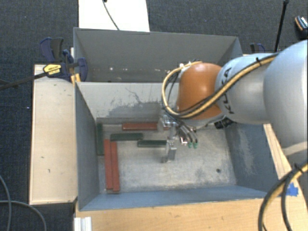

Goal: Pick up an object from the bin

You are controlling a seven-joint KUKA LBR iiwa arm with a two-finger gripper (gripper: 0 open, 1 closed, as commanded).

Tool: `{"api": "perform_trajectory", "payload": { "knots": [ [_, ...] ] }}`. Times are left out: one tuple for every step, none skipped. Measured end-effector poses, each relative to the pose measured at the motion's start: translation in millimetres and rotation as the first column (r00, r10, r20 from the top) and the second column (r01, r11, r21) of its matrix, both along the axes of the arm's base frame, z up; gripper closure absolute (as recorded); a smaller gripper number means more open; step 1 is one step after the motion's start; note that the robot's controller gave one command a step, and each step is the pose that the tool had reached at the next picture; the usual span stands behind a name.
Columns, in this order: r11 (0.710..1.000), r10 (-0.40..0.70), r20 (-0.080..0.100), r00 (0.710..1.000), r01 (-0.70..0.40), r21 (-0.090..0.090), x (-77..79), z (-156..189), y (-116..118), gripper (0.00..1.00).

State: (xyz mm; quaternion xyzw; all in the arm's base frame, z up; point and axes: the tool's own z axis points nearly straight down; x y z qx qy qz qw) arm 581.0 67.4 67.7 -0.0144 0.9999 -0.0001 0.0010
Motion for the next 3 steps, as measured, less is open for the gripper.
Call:
{"api": "perform_trajectory", "payload": {
  "knots": [
    [1.0, -0.003, 0.001, 1.0, 0.003, 0.002, 0.0, 3.3, 2.6, 1.0],
    [0.999, -0.032, 0.009, 0.999, 0.032, 0.004, -2.4, 123.7, 42.9, 1.0],
    [0.968, 0.252, 0.009, 0.968, -0.252, -0.001, 3.5, 223.5, 14.7, 1.0]
  ]
}}
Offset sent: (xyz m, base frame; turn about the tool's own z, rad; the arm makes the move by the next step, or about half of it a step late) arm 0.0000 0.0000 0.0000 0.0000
